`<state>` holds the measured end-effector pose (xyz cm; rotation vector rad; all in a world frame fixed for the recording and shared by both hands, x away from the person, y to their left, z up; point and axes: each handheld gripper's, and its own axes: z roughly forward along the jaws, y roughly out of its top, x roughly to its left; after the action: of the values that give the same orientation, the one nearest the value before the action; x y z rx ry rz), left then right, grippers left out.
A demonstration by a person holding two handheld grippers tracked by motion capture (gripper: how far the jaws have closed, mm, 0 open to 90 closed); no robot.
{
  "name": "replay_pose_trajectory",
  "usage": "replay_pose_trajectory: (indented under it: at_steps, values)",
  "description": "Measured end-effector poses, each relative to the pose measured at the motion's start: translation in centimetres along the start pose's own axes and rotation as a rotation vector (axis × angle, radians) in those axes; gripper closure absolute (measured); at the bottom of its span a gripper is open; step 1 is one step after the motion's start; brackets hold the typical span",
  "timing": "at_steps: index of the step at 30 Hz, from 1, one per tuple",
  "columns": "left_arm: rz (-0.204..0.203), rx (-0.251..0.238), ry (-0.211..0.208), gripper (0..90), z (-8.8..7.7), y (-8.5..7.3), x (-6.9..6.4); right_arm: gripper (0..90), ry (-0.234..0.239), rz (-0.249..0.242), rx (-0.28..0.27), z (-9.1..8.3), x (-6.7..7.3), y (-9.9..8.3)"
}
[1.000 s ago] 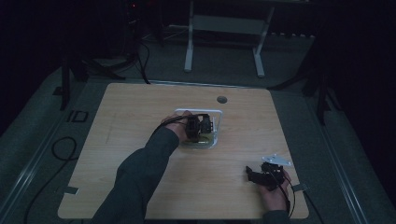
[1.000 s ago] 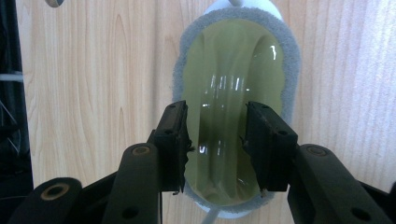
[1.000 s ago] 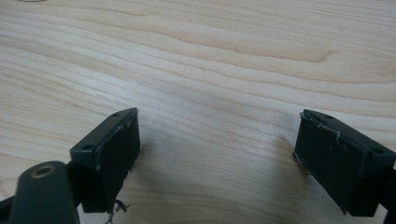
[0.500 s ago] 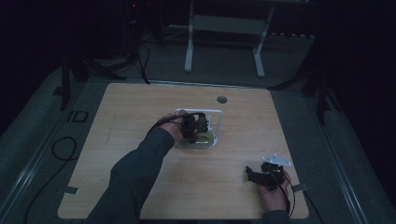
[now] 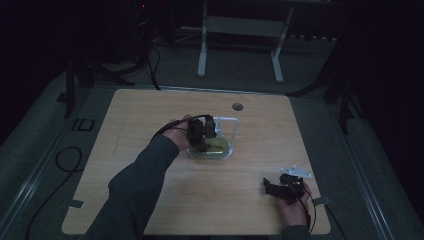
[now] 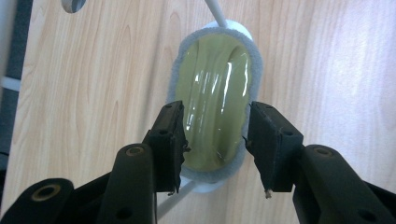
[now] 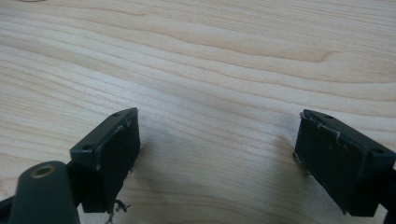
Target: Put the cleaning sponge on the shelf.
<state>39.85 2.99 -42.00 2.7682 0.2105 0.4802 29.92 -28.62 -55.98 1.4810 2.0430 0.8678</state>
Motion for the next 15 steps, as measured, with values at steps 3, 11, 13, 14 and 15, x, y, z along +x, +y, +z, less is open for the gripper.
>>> replay_pose_trajectory:
  at_steps: [3,11,13,14,15]
  values:
    - [-0.037,-0.02,-0.023,56.2,-0.5,-0.3,0.0,13.6,0.0,-0.001,0.0,0.0,0.0,0.0]
    - [-0.099,-0.042,-0.066,56.5,-1.7,-1.0,-0.3,13.6,0.0,-0.001,-0.001,0.0,0.0,0.0]
    - [-0.133,-0.042,-0.073,56.8,-2.0,-1.2,-0.4,13.6,0.0,-0.001,-0.001,0.0,0.0,0.0]
    - [-0.133,-0.042,-0.073,56.9,-2.0,-1.2,-0.4,13.6,0.0,-0.001,-0.001,0.0,0.0,0.0]
    - [-0.153,-0.045,-0.075,57.0,-2.3,-1.4,-0.5,13.6,0.0,-0.001,-0.001,0.0,0.0,0.0]
